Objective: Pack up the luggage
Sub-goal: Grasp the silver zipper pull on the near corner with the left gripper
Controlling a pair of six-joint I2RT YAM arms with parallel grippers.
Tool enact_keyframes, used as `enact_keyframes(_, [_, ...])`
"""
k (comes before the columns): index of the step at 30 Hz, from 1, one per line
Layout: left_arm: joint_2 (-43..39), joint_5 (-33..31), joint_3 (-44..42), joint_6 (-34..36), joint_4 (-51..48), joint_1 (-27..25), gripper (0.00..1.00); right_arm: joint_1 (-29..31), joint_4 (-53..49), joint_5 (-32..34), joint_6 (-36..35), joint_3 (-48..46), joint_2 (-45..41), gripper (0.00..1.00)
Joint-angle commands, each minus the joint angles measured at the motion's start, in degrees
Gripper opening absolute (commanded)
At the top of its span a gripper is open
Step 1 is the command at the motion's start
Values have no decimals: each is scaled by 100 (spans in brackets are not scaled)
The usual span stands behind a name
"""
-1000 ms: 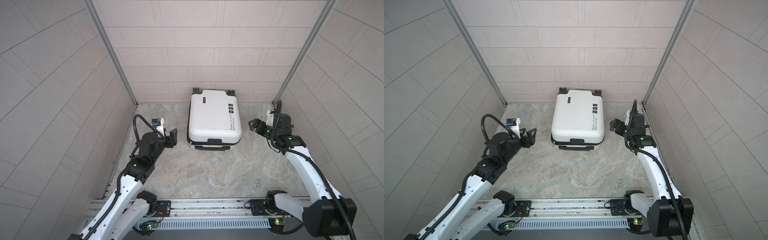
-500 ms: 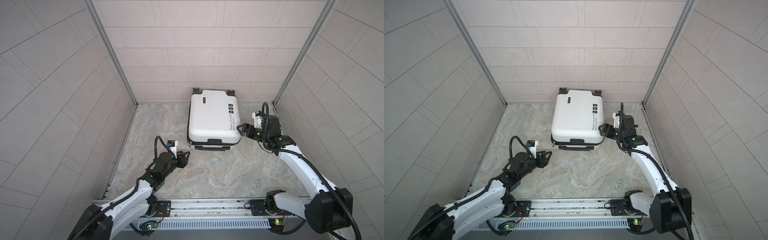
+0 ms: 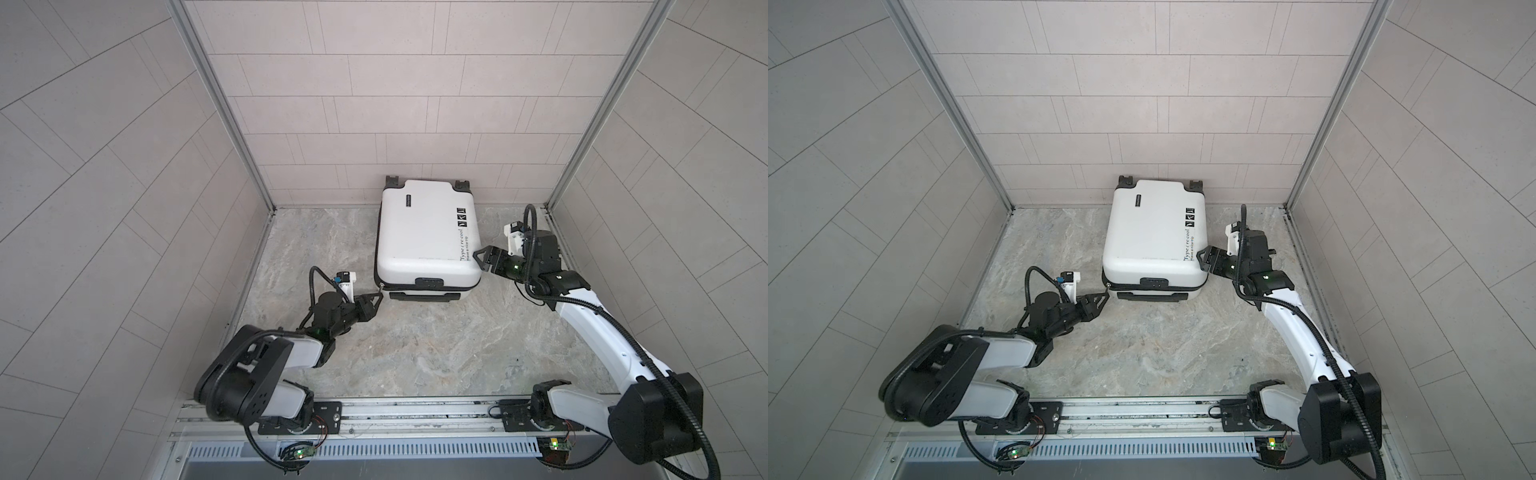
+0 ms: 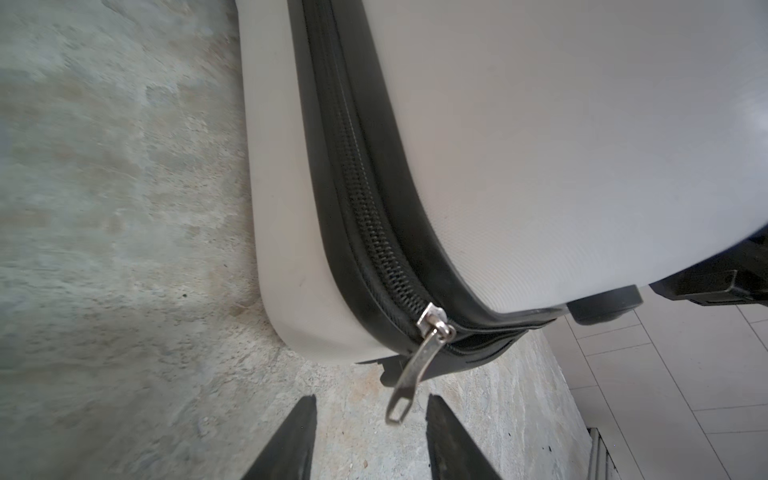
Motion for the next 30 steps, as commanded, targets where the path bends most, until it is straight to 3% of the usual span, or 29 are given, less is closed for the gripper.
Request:
enact_keyframes(1, [482, 331, 59, -471, 1581, 34, 49, 18, 129, -20, 10, 70, 23, 84])
enact_keyframes(30, [672, 176, 67, -316, 1591, 34, 36, 12, -56, 119, -26, 181, 110, 84])
